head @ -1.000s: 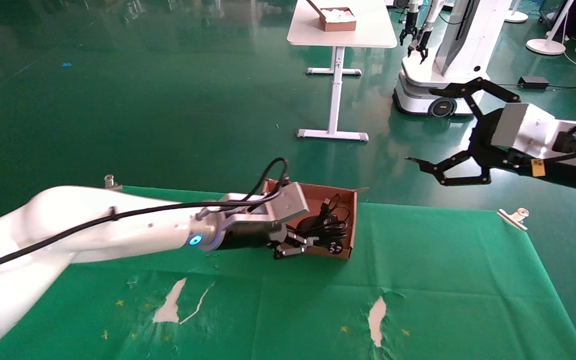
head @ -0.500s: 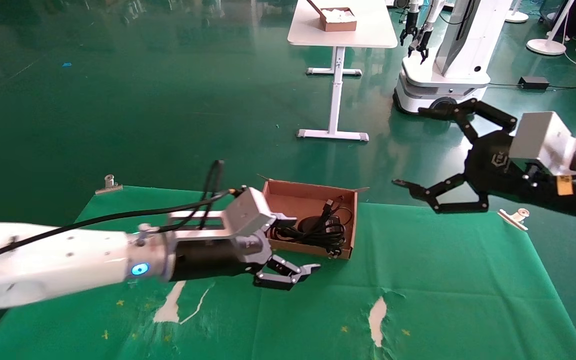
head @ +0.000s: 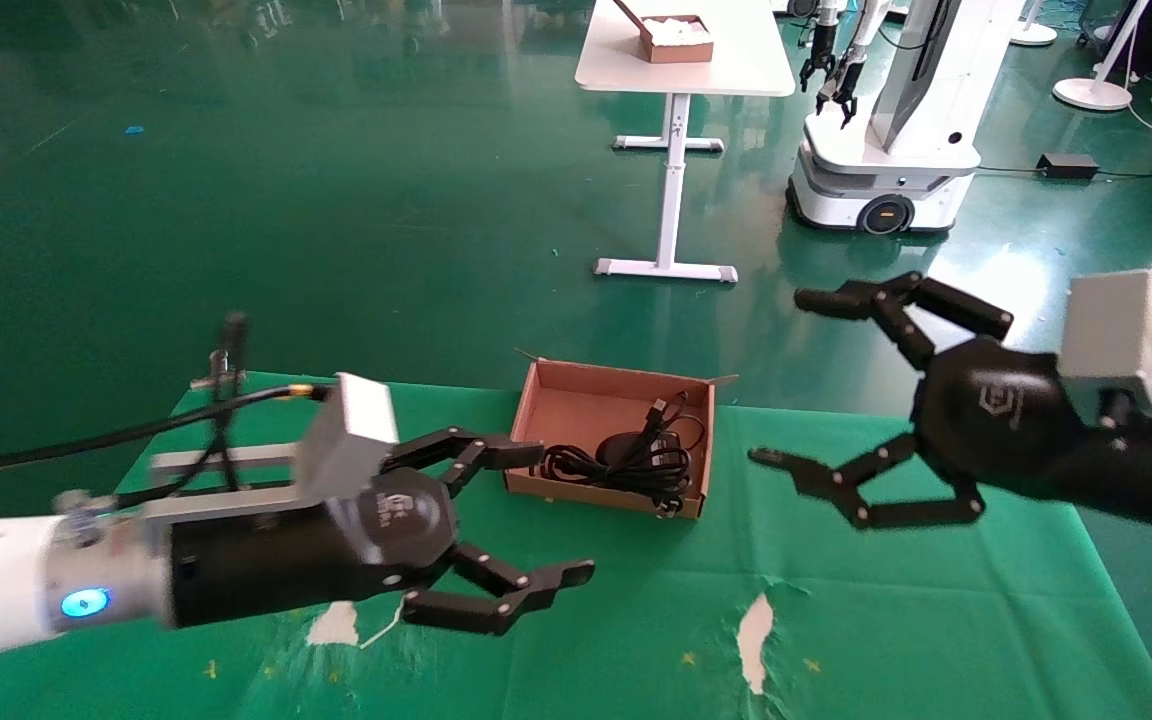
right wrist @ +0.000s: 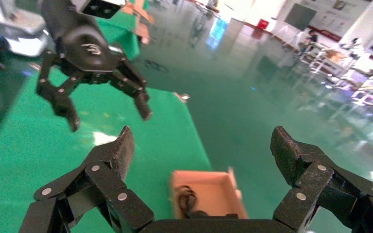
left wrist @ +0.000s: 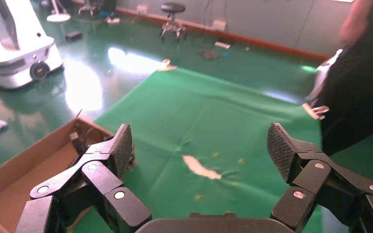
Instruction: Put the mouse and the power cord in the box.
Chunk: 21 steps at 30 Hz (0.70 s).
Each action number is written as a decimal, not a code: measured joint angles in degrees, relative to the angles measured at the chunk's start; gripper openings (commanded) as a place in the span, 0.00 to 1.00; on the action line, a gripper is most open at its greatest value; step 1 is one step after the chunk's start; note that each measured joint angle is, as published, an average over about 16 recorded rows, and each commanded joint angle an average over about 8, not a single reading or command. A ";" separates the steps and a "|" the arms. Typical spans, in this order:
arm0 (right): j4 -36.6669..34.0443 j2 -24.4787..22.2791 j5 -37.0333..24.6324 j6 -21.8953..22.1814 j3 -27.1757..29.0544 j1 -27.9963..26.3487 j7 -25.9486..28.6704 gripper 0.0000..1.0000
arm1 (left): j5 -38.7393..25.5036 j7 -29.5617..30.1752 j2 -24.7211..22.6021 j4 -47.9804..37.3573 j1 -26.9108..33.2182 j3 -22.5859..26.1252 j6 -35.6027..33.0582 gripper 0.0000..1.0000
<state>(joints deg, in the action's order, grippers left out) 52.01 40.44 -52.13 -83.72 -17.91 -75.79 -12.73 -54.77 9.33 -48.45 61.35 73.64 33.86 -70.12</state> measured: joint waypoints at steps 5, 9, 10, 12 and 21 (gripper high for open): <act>5.37 -1.35 2.56 -0.49 0.47 3.54 5.85 1.00 | 3.55 0.39 3.69 3.36 -3.32 -4.90 -4.28 1.00; 9.66 -2.43 4.60 -0.88 0.85 6.37 10.52 1.00 | 6.38 0.70 6.64 6.04 -5.97 -8.82 -7.70 1.00; 10.73 -2.70 5.11 -0.98 0.94 7.08 11.69 1.00 | 7.09 0.78 7.38 6.71 -6.63 -9.80 -8.55 1.00; 12.88 -3.24 6.13 -1.18 1.13 8.49 14.02 1.00 | 8.44 0.93 8.78 7.99 -7.89 -11.66 -10.18 1.00; 20.77 -5.21 9.90 -1.93 1.81 13.71 22.27 1.00 | 12.70 1.37 13.16 11.98 -11.82 -17.56 -15.32 1.00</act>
<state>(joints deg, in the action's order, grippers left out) 72.78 35.23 -42.23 -85.66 -16.10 -62.08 9.54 -42.07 10.70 -35.29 73.33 61.82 16.30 -85.44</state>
